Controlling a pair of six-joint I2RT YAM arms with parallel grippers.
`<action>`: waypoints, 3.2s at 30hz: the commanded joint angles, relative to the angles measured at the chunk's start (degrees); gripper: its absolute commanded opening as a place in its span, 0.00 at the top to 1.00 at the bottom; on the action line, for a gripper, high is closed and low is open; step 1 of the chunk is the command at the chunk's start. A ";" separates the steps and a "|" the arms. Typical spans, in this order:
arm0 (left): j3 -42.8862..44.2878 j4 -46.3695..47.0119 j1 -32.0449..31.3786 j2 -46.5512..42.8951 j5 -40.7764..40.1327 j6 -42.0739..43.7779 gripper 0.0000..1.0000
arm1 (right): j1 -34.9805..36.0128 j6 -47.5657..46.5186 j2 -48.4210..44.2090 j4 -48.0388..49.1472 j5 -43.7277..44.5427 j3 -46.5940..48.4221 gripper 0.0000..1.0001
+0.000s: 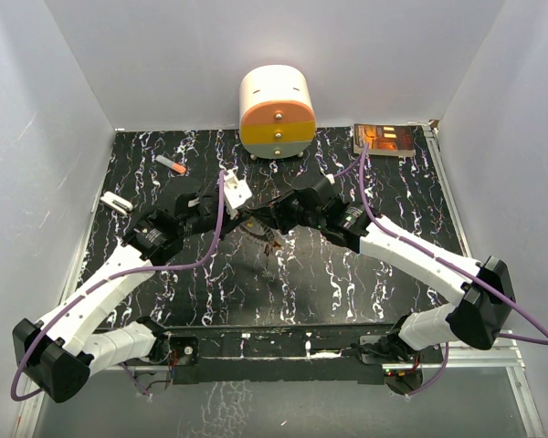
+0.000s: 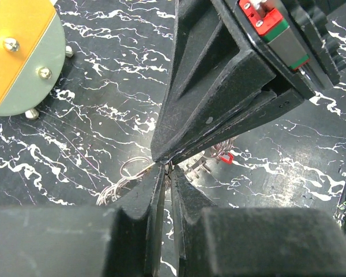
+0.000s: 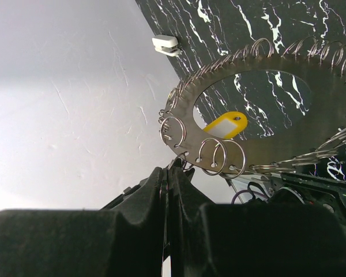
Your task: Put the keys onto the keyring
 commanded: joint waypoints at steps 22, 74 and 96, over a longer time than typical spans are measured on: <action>-0.66 2.34 0.18 -1.07 -0.57 0.24 1.00 | -0.05 1.51 -3.12 5.18 0.16 1.45 0.92; 25.98 -30.80 0.18 10.35 25.54 9.07 1.00 | -13.14 -90.53 -26.40 16.08 -35.91 -14.41 0.70; 14.56 -25.41 10.99 5.81 7.50 10.74 1.00 | -3.61 -81.56 -22.09 1.09 -10.45 -16.17 0.64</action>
